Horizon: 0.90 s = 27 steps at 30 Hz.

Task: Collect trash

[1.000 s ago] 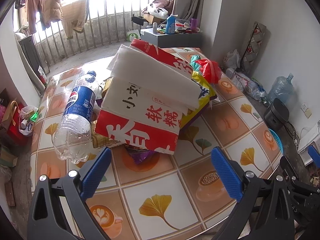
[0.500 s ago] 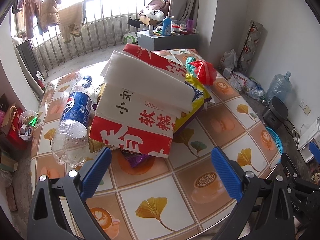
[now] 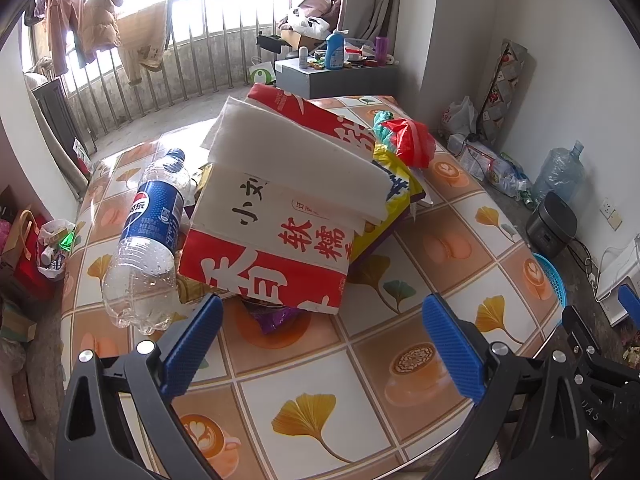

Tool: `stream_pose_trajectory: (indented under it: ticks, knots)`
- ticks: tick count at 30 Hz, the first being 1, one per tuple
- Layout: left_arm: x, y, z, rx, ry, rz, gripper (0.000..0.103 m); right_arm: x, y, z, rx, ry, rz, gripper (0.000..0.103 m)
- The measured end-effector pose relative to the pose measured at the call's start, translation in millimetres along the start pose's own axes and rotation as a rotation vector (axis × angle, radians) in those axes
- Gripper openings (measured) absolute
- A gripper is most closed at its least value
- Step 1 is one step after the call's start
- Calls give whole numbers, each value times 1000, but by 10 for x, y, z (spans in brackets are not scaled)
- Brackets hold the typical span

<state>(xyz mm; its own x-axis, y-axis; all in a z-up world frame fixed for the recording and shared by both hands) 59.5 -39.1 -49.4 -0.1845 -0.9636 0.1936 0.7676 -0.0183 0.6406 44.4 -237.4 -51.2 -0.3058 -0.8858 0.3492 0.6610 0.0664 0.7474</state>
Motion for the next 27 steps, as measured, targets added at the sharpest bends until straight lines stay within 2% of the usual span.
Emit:
stream_pose_trajectory:
  ticks: [21,27]
  knots:
    - [-84,-3,-19,-5,4,12,97,-24,13,-27,-8,15,-23,95]
    - [-285,78,115,57,-37,-5,97,-143,160,8,24,74,-43,95]
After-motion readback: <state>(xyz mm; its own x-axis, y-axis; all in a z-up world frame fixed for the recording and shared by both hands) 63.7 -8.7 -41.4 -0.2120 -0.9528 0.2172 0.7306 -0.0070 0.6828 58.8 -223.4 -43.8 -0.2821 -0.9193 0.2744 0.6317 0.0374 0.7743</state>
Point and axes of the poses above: each gripper's, at about its wrist camera, not at the fingertips, and z roughly against the way its jaws point, x to its right, y to its top, the point moved 8 cm from there along -z, roughly the way its jaws point, and after that the axes turned 13 degrees about -y, right-handed, at the moved point
